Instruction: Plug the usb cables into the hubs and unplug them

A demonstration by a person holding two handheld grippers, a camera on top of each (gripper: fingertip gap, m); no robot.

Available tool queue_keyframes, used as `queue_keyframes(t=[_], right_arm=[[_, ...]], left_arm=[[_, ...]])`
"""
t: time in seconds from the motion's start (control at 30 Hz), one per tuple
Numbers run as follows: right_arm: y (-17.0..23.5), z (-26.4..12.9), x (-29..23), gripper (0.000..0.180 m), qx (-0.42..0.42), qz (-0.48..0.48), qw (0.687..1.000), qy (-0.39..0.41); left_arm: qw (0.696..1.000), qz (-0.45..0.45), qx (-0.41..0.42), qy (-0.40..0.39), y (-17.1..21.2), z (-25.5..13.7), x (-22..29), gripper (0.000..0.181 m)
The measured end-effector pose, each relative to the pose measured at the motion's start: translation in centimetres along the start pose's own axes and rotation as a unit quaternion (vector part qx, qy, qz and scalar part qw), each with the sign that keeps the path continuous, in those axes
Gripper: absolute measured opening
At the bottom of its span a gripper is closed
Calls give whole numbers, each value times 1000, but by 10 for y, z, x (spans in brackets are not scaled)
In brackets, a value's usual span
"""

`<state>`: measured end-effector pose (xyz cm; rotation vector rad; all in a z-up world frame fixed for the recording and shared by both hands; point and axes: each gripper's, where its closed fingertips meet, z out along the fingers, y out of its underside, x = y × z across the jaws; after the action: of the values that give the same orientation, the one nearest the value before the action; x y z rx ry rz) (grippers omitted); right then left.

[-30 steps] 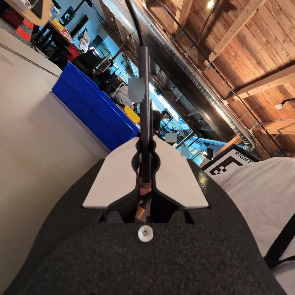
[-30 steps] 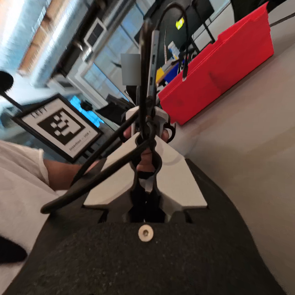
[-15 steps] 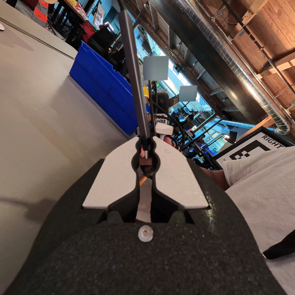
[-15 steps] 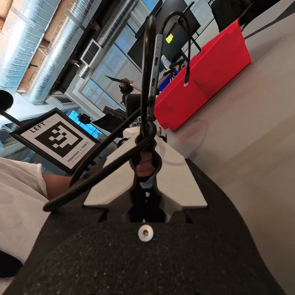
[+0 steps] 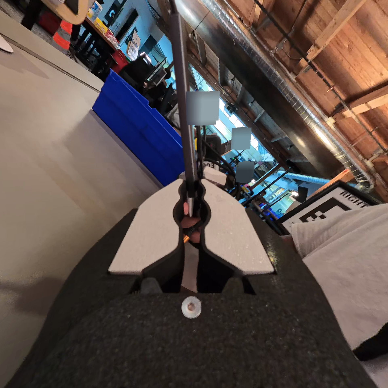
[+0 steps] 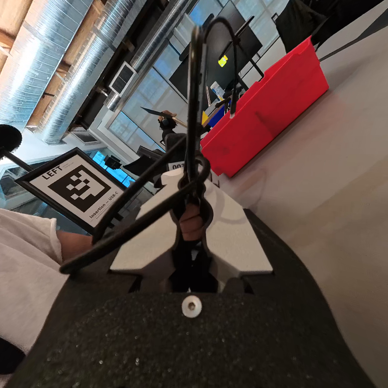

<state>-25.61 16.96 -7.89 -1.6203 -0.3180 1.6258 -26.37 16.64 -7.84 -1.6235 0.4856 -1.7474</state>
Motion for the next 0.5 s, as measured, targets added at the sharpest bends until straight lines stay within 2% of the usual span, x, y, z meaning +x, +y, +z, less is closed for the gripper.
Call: queue_keyframes(t=[0.03,0.13,0.23,0.43,0.5], right_arm=[[-2,1,-1,5,-1,1,1000,-5],[-4,0,-2,6,-35,-13,999,-4],[-6,-17,11,19,-96,-71,991,54],[-51,-61,20,40,-140,-224,944,196],[-64,-62,4,46,-139,-271,932,198]], left_arm=[[1000,10,1,-2,-2,0,1,9],[999,39,0,-2,-5,0,3,9],[997,79,-1,-3,-17,-14,3,9],[975,207,-51,-68,-30,-55,-8,9],[959,253,-82,-101,-26,-57,-13,9]])
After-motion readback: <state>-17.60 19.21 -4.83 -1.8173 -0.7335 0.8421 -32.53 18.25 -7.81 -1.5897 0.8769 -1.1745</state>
